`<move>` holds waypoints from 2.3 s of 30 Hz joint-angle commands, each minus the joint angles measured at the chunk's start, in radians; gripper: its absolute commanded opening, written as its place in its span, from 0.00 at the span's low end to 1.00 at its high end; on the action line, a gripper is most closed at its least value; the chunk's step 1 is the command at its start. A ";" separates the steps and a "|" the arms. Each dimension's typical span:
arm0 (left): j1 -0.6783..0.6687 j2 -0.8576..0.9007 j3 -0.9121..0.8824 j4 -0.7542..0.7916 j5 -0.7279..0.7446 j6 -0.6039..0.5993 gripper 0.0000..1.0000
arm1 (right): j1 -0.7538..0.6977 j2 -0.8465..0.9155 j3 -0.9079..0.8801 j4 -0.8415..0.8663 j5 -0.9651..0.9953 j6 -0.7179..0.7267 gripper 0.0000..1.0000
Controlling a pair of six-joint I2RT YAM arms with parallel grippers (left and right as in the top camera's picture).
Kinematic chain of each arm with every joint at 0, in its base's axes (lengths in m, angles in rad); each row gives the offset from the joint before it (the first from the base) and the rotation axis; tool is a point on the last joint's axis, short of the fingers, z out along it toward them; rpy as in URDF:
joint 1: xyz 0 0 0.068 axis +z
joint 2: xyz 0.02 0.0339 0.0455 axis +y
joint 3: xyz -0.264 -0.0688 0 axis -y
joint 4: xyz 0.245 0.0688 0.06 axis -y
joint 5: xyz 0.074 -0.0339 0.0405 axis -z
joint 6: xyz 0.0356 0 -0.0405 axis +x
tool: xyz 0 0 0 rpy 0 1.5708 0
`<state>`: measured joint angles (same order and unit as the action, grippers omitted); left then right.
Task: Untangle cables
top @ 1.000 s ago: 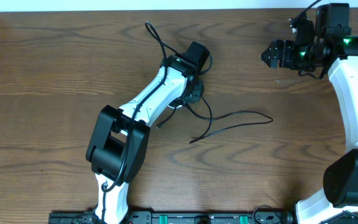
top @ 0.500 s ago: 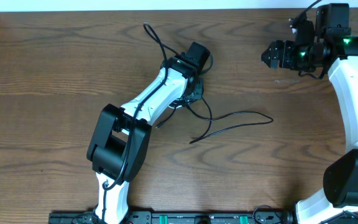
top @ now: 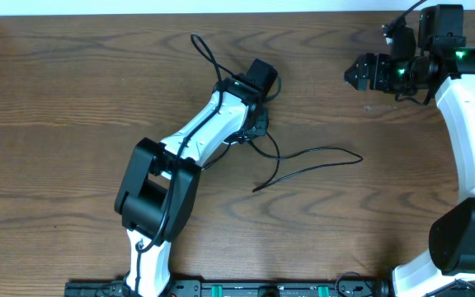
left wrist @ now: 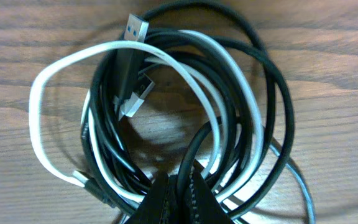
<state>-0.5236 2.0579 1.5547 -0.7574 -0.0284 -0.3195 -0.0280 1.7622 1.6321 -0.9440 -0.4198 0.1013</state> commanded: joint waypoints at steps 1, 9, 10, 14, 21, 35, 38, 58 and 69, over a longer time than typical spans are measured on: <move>0.001 -0.154 0.064 0.014 -0.005 -0.008 0.07 | 0.023 -0.008 -0.007 0.016 -0.093 -0.013 0.86; 0.001 -0.391 0.064 0.104 0.070 -0.008 0.08 | 0.109 -0.008 -0.007 0.110 -0.240 -0.003 0.84; 0.001 -0.407 0.064 0.107 0.070 -0.008 0.07 | 0.117 -0.008 -0.007 0.120 -0.242 0.009 0.83; 0.002 -0.442 0.064 0.113 0.069 -0.007 0.07 | 0.147 -0.008 -0.007 0.139 -0.253 0.044 0.82; 0.002 -0.443 0.064 0.121 0.069 -0.008 0.07 | 0.179 -0.008 -0.007 0.145 -0.317 0.005 0.82; 0.002 -0.443 0.064 0.154 0.069 -0.008 0.07 | 0.242 -0.003 -0.010 0.234 -0.325 0.134 0.74; 0.002 -0.443 0.064 0.155 0.069 -0.008 0.08 | 0.294 0.016 -0.010 0.274 -0.239 0.225 0.68; 0.002 -0.472 0.064 0.261 0.069 -0.008 0.07 | 0.386 0.237 -0.010 0.323 -0.201 0.426 0.36; 0.002 -0.543 0.064 0.236 0.071 -0.033 0.07 | 0.362 0.246 -0.009 0.376 -0.241 0.340 0.37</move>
<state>-0.5255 1.5543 1.6123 -0.5026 0.0319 -0.3241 0.3500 2.0113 1.6257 -0.5777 -0.6300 0.4992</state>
